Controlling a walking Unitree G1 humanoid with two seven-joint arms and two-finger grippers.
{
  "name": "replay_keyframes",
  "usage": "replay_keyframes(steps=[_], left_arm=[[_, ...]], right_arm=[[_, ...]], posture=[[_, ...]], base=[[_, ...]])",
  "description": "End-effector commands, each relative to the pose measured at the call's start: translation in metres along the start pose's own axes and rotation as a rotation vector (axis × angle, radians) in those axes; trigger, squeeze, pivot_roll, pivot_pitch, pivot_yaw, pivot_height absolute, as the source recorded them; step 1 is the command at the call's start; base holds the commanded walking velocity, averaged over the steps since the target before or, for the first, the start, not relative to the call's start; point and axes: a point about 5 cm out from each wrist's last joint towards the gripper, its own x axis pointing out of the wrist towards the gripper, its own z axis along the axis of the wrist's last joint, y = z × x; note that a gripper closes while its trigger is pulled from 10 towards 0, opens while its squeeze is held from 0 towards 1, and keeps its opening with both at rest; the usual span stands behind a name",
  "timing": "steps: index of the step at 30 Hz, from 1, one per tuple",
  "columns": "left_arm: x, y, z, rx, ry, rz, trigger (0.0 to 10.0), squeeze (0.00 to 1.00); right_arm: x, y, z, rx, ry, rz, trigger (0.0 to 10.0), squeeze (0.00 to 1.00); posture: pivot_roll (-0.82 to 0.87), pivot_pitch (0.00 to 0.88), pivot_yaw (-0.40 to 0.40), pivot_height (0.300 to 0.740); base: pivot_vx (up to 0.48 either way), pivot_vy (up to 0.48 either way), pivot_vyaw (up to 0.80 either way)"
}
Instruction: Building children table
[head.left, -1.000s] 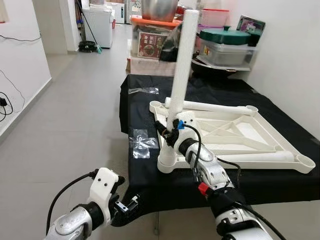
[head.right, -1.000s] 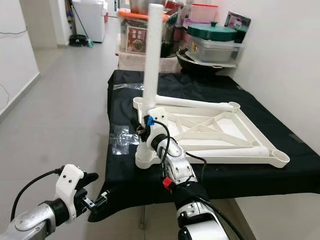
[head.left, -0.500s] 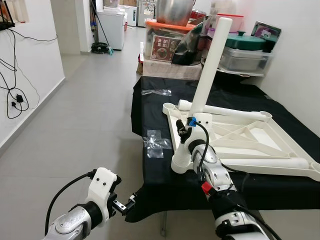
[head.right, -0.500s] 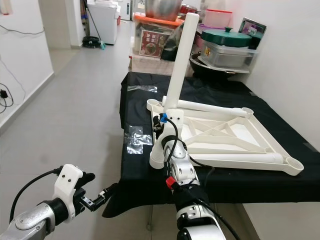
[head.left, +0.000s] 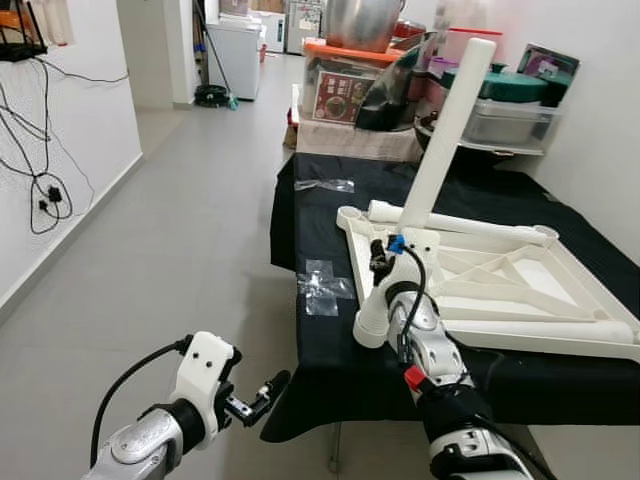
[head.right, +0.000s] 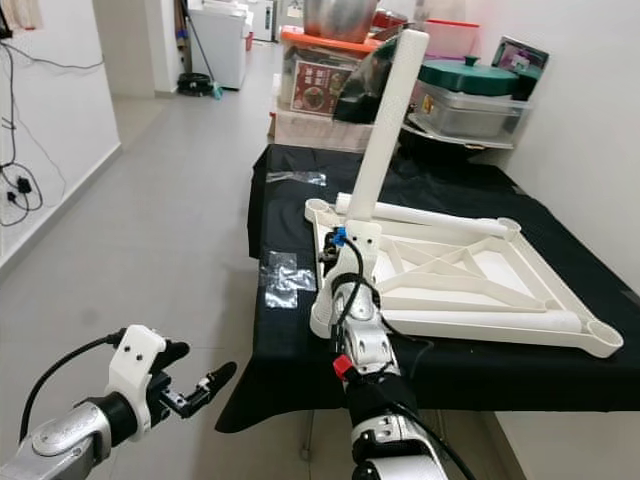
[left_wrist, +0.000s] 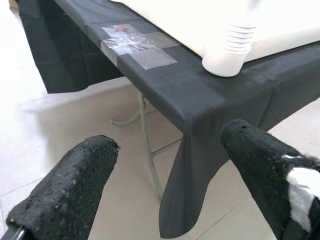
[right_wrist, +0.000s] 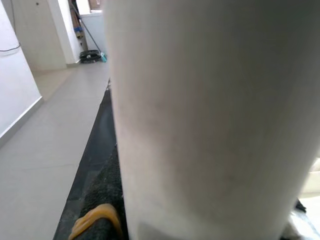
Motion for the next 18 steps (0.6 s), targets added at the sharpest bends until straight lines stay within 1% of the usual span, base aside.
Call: replay_keyframes(steps=[1,4,8,10,12,13,14,15,16,18], left_arm=[[0.001,0.002,0.0,0.003,-0.001,0.011,10.0,0.0],[0.002,0.003,0.0,0.007,-0.004,0.014,10.0,0.0],[0.002,0.003,0.0,0.007,-0.004,0.015,10.0,0.0],[0.002,0.003,0.0,0.007,-0.005,0.016,10.0,0.0],[0.003,0.003,0.0,0.007,-0.005,0.017,10.0,0.0],[0.003,0.003,0.0,0.007,-0.005,0.017,10.0,0.0],[0.004,0.003,0.001,0.007,-0.006,0.017,10.0,0.0],[0.004,0.003,0.001,0.006,-0.007,0.015,10.0,0.0],[0.004,0.003,0.001,0.006,-0.007,0.015,10.0,0.0],[0.005,0.003,0.001,0.006,-0.009,0.013,10.0,0.0]], right_arm=[[-0.006,-0.032,-0.035,-0.045,0.143,-0.155,10.0,0.0],[-0.007,-0.033,-0.034,-0.063,0.128,-0.187,10.0,0.0],[-0.007,-0.033,-0.034,-0.067,0.12,-0.191,10.0,0.0],[-0.007,-0.031,-0.032,-0.053,0.109,-0.176,10.0,0.0],[-0.004,-0.026,-0.024,0.003,0.065,-0.113,10.0,0.0],[-0.004,-0.026,-0.024,0.003,0.065,-0.113,10.0,0.0],[-0.003,-0.024,-0.019,0.028,0.047,-0.09,10.0,0.0],[-0.001,-0.024,-0.012,0.019,0.011,-0.08,10.0,0.0],[-0.001,-0.024,-0.012,0.019,0.011,-0.08,10.0,0.0],[0.002,-0.027,-0.004,0.007,-0.016,-0.087,10.0,0.0]], posture=[[0.08,0.0,-0.103,0.74],[0.08,0.0,-0.102,0.74],[0.08,0.0,-0.102,0.74],[0.08,0.0,-0.102,0.74],[0.08,0.0,-0.101,0.74],[0.08,0.0,-0.101,0.74],[0.08,0.0,-0.101,0.74],[0.08,0.0,-0.099,0.74],[0.08,0.0,-0.099,0.74],[0.07,0.0,-0.097,0.74]], base=[[0.0,0.0,0.0],[0.0,0.0,0.0],[0.0,0.0,0.0],[0.0,0.0,0.0],[0.0,0.0,0.0],[0.0,0.0,0.0],[0.0,0.0,0.0],[0.0,0.0,0.0],[0.0,0.0,0.0],[0.0,0.0,0.0]])
